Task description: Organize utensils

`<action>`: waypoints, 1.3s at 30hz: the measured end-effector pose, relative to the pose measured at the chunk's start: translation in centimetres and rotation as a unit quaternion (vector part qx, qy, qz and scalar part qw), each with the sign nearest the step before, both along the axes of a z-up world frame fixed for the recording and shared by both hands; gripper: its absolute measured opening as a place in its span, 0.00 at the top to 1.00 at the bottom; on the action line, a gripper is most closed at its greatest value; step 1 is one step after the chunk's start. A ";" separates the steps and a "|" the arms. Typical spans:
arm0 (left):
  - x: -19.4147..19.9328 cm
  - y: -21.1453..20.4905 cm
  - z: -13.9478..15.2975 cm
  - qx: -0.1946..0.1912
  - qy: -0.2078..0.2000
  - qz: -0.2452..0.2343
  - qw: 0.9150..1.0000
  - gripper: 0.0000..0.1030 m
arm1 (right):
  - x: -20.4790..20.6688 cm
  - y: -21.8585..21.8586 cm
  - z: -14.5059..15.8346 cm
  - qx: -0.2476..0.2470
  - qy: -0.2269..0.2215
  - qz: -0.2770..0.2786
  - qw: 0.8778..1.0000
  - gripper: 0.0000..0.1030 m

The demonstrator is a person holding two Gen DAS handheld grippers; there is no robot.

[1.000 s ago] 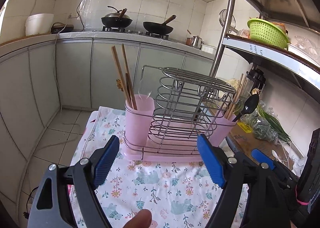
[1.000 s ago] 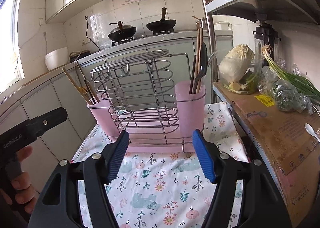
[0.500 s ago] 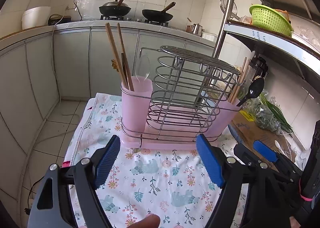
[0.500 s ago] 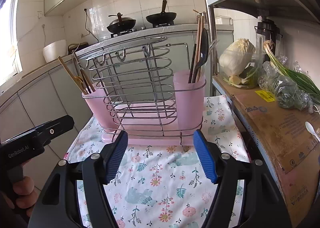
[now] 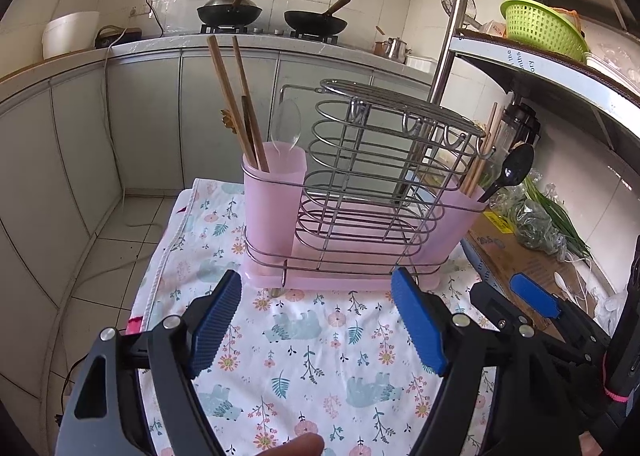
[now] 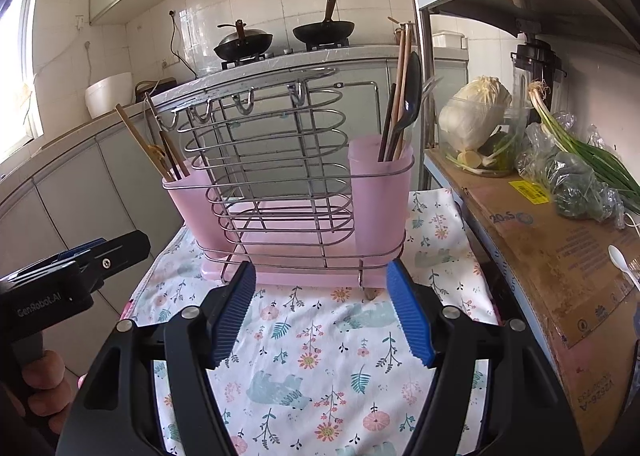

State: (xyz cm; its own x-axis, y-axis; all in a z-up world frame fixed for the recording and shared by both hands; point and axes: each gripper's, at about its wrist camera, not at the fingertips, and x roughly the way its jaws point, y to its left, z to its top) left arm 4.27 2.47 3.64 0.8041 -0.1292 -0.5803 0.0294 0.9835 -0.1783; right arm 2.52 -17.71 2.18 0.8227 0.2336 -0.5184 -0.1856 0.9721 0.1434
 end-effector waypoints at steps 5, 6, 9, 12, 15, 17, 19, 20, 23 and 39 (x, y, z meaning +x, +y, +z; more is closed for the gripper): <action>0.1 0.0 -0.2 0.003 0.003 0.001 1.000 0.27 | 0.1 -0.1 -0.1 0.000 0.002 -0.001 1.000 0.34; 0.1 0.0 -0.2 0.003 0.003 0.001 1.000 0.27 | 0.2 -0.1 -0.1 0.000 0.002 -0.001 1.000 0.34; 0.2 0.0 -0.3 0.003 0.005 0.000 1.000 0.27 | 0.4 0.0 -0.2 -0.003 0.004 0.000 1.000 0.34; 0.4 0.0 -0.5 0.004 0.009 -0.001 1.000 0.27 | 0.4 0.1 -0.2 -0.007 0.004 0.000 1.000 0.34; 0.5 -0.1 -0.7 0.004 0.011 0.000 1.000 0.27 | 0.5 0.1 -0.4 -0.007 0.005 0.001 1.000 0.34; 0.5 -0.1 -0.9 0.004 0.013 0.000 1.000 0.28 | 0.5 0.2 -0.5 -0.008 0.007 0.002 1.000 0.34; 0.5 -0.1 -0.9 0.004 0.013 -0.001 1.000 0.28 | 0.6 0.2 -0.5 -0.008 0.009 0.002 1.000 0.34; 0.5 -0.1 -1.0 0.004 0.014 -0.002 1.000 0.28 | 0.6 0.2 -0.6 -0.008 0.010 0.002 1.000 0.34; 0.4 -0.2 -1.1 0.005 0.014 -0.003 1.000 0.28 | 0.6 0.3 -0.6 -0.009 0.011 0.004 1.000 0.34; 0.3 -0.3 -1.3 0.008 0.015 -0.006 1.000 0.31 | 0.6 0.5 -0.9 -0.011 0.014 0.005 1.000 0.34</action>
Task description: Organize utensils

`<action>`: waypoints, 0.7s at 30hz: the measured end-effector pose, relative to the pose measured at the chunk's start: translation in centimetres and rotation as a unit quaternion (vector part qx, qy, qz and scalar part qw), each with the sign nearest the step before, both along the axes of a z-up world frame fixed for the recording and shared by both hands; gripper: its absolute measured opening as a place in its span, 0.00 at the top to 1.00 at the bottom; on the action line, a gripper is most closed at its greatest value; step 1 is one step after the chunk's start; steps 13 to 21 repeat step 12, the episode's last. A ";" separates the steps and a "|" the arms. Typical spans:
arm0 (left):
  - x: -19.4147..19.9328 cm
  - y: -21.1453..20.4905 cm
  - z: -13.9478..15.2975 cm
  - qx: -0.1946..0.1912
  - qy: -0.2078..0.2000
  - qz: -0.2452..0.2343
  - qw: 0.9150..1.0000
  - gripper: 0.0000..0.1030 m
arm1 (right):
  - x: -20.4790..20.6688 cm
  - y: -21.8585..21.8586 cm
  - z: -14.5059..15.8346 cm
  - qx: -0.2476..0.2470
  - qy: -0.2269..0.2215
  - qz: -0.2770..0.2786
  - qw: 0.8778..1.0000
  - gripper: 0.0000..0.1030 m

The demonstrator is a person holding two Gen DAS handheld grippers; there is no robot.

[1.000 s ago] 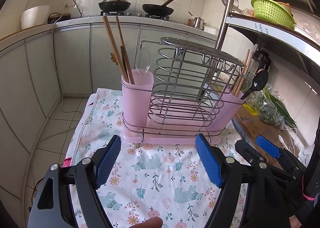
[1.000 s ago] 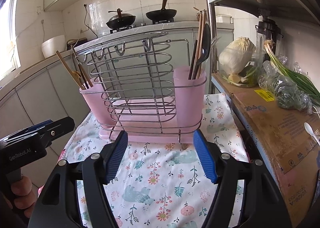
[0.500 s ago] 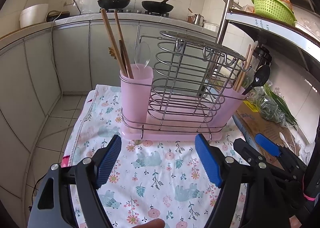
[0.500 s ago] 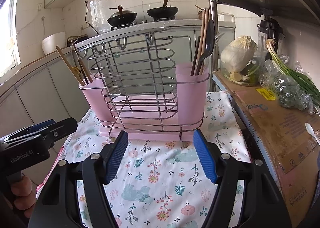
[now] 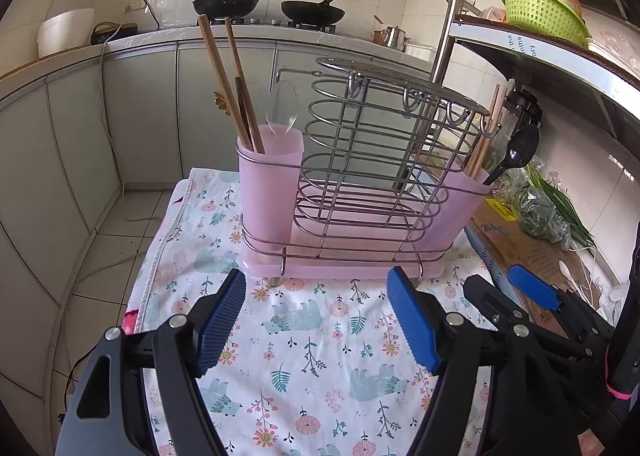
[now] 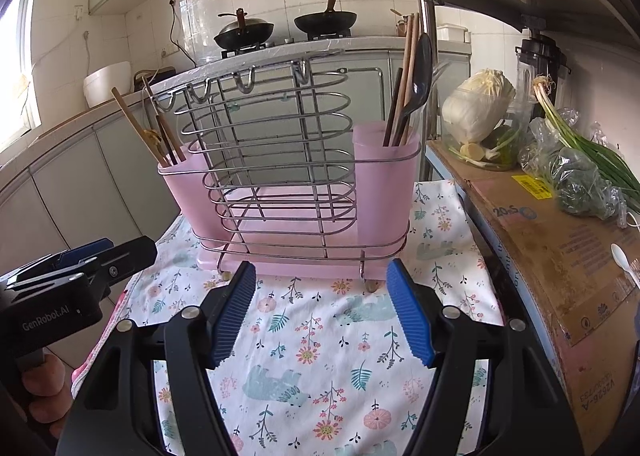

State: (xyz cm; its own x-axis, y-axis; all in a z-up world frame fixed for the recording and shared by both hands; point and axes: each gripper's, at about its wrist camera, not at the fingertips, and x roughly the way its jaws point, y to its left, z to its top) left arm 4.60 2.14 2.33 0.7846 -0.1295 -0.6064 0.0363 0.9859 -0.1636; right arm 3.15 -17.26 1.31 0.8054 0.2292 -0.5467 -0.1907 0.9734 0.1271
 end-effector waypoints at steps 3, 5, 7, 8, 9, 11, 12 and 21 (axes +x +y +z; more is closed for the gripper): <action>0.0 0.1 -0.1 0.002 -0.003 0.002 1.000 0.33 | 0.0 0.0 -0.1 -0.001 0.000 0.001 1.000 0.34; 0.1 0.1 -0.1 0.007 -0.001 0.004 1.000 0.33 | 0.0 0.0 -0.1 -0.001 0.001 0.001 1.000 0.34; 0.3 0.3 -0.4 0.004 0.006 0.006 1.000 0.33 | 0.1 0.0 -0.2 -0.002 0.002 0.000 1.000 0.34; 0.4 0.4 -0.5 0.003 0.008 0.008 1.000 0.33 | 0.1 0.0 -0.3 -0.002 0.003 0.000 1.000 0.34; 0.5 0.5 -0.6 0.003 0.010 0.012 1.000 0.33 | 0.2 0.0 -0.4 -0.002 0.004 0.000 1.000 0.34; 0.7 0.7 -0.9 0.002 0.014 0.015 1.000 0.33 | 0.3 -0.1 -0.6 -0.003 0.006 -0.001 1.000 0.34; 0.9 0.9 -1.1 0.001 0.017 0.016 1.000 0.33 | 0.4 -0.1 -0.7 -0.005 0.008 -0.002 1.000 0.34; 0.9 0.9 -1.1 0.001 0.017 0.016 1.000 0.33 | 0.4 -0.1 -0.7 -0.005 0.008 -0.002 1.000 0.34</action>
